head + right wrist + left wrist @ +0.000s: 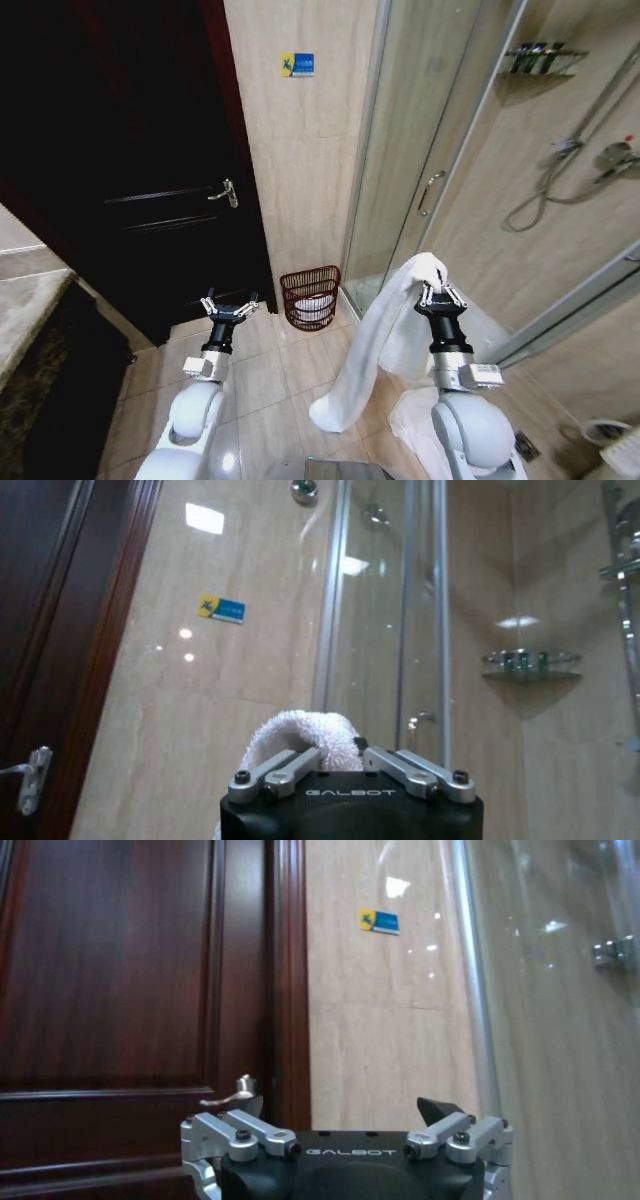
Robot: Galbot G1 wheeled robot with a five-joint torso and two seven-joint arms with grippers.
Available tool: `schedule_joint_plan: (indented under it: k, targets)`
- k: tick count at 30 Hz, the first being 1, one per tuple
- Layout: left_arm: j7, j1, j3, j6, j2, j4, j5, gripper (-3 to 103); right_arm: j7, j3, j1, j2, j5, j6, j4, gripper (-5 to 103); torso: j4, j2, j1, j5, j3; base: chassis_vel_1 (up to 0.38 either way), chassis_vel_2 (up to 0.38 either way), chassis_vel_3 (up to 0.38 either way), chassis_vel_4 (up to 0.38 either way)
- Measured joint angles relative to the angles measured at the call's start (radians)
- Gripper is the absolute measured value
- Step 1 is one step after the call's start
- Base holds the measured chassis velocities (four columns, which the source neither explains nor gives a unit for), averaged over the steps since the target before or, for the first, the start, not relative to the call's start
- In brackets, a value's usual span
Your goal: Discard the used towel into the hamper.
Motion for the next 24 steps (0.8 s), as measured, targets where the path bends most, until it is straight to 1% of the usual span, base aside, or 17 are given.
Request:
schedule_joint_plan:
  k: [11, 20, 24]
  targets:
    - [0.001, -0.002, 0.001, -0.002, 0.000, 0.000, 0.001, 100, 0.004, 0.007, 0.016, -0.003, 0.014, -0.005, -0.010, 3, 0.0000, 0.000, 0.000, 0.0001, 0.000, -0.027, 0.155, 0.169, -0.022]
    - [0.001, -0.002, 0.002, -0.034, -0.001, 0.015, 0.004, 100, 0.016, 0.003, 0.025, 0.000, 0.022, -0.011, -0.009, 3, 0.0003, 0.000, 0.000, 0.0000, 0.000, -0.010, 0.186, 0.164, -0.010]
    - [0.001, -0.004, 0.001, -0.040, -0.001, 0.020, 0.005, 100, 0.036, 0.000, 0.036, 0.003, 0.026, -0.034, -0.001, 3, -0.0003, 0.000, 0.001, 0.0000, 0.000, -0.048, 0.092, 0.064, -0.049]
